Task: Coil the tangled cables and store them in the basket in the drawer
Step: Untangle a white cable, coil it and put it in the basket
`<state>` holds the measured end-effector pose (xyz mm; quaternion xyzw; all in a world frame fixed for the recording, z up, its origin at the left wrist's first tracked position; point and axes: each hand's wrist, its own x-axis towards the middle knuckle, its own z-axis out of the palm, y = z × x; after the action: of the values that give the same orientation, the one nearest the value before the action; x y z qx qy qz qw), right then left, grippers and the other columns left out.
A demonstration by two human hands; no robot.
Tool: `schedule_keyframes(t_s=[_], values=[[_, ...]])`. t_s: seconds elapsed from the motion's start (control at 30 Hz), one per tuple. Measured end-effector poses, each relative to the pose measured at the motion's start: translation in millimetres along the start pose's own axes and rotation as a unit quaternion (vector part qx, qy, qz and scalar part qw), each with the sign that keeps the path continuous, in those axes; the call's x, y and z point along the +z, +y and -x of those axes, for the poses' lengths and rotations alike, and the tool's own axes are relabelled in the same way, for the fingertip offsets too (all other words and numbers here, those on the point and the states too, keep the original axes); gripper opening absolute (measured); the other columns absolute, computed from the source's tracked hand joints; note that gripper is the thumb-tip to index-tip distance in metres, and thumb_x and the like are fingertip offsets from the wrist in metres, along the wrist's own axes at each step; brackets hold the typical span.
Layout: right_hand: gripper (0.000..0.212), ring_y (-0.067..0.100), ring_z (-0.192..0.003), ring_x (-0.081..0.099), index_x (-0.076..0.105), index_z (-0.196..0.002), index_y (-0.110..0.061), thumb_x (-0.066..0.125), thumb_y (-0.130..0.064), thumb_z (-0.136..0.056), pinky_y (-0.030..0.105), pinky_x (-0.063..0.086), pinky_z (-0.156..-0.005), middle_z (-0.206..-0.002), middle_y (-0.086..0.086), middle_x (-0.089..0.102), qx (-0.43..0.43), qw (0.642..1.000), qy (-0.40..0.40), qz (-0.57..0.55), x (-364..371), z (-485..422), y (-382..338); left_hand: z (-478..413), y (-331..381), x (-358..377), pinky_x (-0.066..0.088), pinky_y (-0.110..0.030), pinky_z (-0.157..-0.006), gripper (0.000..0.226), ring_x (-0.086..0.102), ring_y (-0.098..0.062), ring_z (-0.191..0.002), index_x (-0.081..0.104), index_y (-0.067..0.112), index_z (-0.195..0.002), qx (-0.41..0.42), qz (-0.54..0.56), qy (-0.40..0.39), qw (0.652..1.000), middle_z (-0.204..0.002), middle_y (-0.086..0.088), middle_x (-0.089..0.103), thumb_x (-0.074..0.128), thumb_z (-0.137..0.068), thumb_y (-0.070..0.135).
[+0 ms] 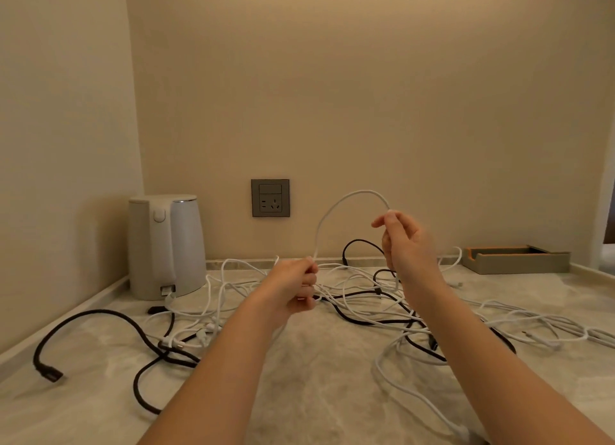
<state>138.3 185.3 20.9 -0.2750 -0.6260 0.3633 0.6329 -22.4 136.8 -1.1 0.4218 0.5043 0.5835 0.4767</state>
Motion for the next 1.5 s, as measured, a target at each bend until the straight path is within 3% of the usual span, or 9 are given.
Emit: schedule_keyframes(t_s=[0.23,0.4,0.57,0.63,0.77,0.93,1.17,1.3,1.5], values=[[0.037,0.016,-0.055,0.041,0.056,-0.068,-0.013,0.045,-0.031,-0.097,0.028,0.029,-0.050,-0.055,-0.004,0.042,-0.063,0.877,-0.130,0.458,9.7,10.5,16.0,4.5,13.0,-21.0,0.040,-0.013,-0.035,0.028,0.035,-0.003,-0.028,0.045,0.009,-0.074,-0.013,0.388,0.013,0.921,-0.044,0.002,0.046,0.038,-0.101,0.006],[0.031,0.026,-0.071,0.048,0.047,-0.068,-0.015,0.042,-0.025,-0.097,0.029,0.034,-0.056,-0.069,0.002,0.050,0.000,0.772,-0.225,0.594,10.1,15.1,18.7,6.8,20.7,-25.0,0.043,-0.012,-0.038,0.023,0.040,-0.001,-0.030,0.055,0.005,-0.084,0.044,0.445,0.017,0.894,-0.044,0.004,0.048,0.040,-0.100,0.010],[0.051,0.024,-0.116,0.051,0.029,-0.143,-0.016,0.041,-0.038,-0.098,0.039,0.043,-0.094,-0.132,0.005,0.052,-0.051,0.839,-0.244,0.483,25.7,26.8,14.4,11.0,21.5,-18.8,0.039,-0.014,-0.037,0.032,0.030,-0.003,-0.030,0.054,0.010,-0.076,0.042,0.383,-0.030,0.922,-0.041,0.007,0.031,0.039,-0.102,0.021],[0.057,0.020,-0.107,0.053,0.022,-0.148,-0.019,0.041,-0.038,-0.098,0.037,0.043,-0.091,-0.118,0.000,0.054,-0.110,0.882,-0.199,0.413,30.4,29.3,9.8,11.3,20.9,-18.6,0.038,-0.015,-0.037,0.039,0.027,-0.004,-0.030,0.049,0.013,-0.068,0.037,0.372,-0.050,0.926,-0.040,0.007,0.028,0.037,-0.102,0.028],[0.031,0.022,-0.080,0.057,0.058,-0.122,-0.018,0.038,-0.028,-0.101,0.040,0.047,-0.074,-0.083,-0.002,0.061,-0.177,0.895,-0.161,0.377,33.0,27.4,13.3,12.5,19.3,-20.1,0.039,-0.015,-0.038,0.052,0.030,-0.004,-0.031,0.042,0.016,-0.055,0.025,0.375,-0.085,0.923,-0.040,0.007,0.030,0.035,-0.102,0.036],[0.020,0.022,-0.072,0.055,0.063,-0.094,-0.019,0.044,-0.026,-0.098,0.037,0.045,-0.067,-0.072,-0.006,0.055,-0.144,0.879,-0.176,0.420,33.1,27.5,19.5,19.5,23.4,-16.5,0.044,-0.015,-0.040,0.048,0.035,-0.002,-0.030,0.052,0.011,-0.060,0.023,0.325,-0.145,0.934,-0.038,0.009,0.031,0.038,-0.099,0.034],[0.028,0.004,-0.059,0.052,0.059,-0.122,-0.023,0.043,-0.030,-0.099,0.026,0.043,-0.068,-0.071,-0.003,0.065,-0.052,0.775,-0.441,0.449,36.1,40.8,5.5,13.1,21.2,-18.5,0.050,-0.018,-0.044,0.036,0.045,-0.004,-0.035,0.047,0.011,-0.073,0.070,0.312,-0.017,0.947,-0.046,0.005,0.045,0.034,-0.103,0.027],[0.033,0.019,-0.095,0.058,0.052,-0.129,-0.034,0.040,-0.038,-0.099,0.034,0.046,-0.082,-0.103,-0.001,0.066,-0.127,0.709,-0.447,0.530,41.2,51.1,-12.3,8.7,16.9,-15.6,0.054,-0.023,-0.046,0.036,0.056,-0.008,-0.039,0.050,0.005,-0.076,0.103,0.206,0.069,0.971,-0.049,-0.002,0.055,0.034,-0.104,0.021],[0.035,0.018,-0.063,0.043,0.048,-0.064,-0.026,0.043,-0.039,-0.096,0.031,0.035,-0.059,-0.056,-0.009,0.038,-0.244,0.742,-0.368,0.505,38.9,53.7,-28.4,9.4,10.4,-8.7,0.047,-0.016,-0.040,0.039,0.060,-0.006,-0.041,0.052,0.002,-0.075,0.177,-0.005,0.132,0.975,-0.049,-0.002,0.060,0.034,-0.104,0.020]])
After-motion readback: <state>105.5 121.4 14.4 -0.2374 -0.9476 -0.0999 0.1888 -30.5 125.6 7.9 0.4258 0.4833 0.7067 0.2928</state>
